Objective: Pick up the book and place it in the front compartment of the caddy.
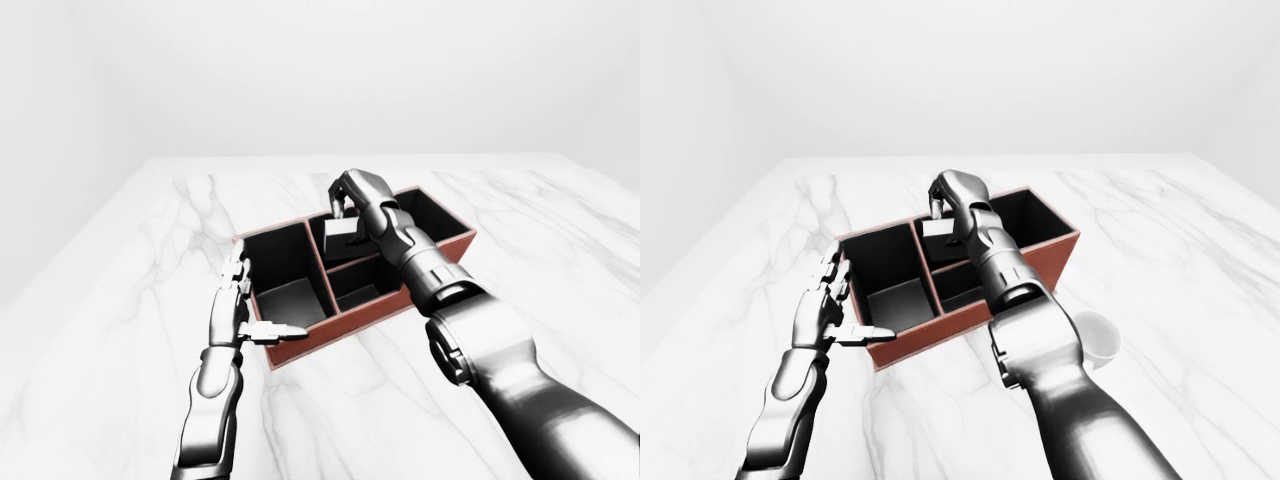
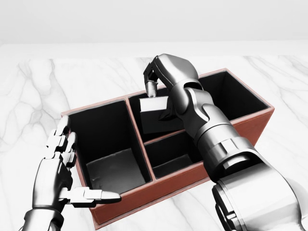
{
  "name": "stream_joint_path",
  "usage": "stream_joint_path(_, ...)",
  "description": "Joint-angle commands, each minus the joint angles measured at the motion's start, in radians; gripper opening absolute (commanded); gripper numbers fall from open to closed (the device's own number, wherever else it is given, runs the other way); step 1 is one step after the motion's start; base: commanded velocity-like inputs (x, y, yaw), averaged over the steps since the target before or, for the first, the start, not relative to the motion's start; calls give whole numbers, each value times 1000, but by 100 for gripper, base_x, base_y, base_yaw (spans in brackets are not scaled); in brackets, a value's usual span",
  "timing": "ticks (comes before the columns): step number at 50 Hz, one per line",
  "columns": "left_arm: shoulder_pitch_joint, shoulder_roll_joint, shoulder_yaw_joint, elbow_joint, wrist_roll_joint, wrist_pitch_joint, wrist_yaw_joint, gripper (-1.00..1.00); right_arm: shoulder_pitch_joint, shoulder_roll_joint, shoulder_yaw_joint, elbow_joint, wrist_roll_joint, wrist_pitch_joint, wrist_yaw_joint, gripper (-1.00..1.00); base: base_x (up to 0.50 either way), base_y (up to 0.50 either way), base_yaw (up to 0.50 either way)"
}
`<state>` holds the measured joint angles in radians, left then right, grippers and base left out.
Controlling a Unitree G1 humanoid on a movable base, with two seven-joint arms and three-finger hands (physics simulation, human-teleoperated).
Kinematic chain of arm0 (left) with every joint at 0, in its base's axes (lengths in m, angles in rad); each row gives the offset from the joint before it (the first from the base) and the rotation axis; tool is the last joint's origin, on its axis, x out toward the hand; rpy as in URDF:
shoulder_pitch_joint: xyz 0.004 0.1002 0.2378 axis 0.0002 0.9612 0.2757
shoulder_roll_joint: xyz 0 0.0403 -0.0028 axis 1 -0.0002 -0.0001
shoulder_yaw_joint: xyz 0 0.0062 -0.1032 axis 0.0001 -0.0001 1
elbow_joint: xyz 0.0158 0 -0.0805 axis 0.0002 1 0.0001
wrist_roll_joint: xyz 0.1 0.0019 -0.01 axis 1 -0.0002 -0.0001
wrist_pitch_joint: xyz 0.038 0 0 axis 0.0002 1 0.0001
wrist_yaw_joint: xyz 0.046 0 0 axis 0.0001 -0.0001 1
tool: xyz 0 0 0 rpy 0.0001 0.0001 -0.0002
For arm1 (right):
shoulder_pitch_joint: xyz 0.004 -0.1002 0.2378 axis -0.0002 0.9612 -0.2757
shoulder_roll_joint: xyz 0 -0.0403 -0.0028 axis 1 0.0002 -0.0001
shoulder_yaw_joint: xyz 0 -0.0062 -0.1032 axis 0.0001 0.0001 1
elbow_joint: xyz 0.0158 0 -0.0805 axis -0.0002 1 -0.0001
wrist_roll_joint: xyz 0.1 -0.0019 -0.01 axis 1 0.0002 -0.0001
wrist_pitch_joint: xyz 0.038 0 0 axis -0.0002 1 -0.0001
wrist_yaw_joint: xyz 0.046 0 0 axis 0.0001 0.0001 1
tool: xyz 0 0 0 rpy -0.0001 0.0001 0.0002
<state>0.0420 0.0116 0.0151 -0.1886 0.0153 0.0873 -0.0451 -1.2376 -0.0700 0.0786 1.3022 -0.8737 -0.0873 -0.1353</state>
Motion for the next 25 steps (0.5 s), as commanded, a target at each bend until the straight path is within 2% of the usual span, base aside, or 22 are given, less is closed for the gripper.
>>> stream_joint_path(1,-2,0,-1,-7,1,0,0,99,-8,0,-24,-17,-29,0,-26,-100,0,0,0)
stream_joint_path(25,-3,0,-1,10,6,0,1,99,-12,5,-22,-23,-32,0,-39,-100,0,0,0)
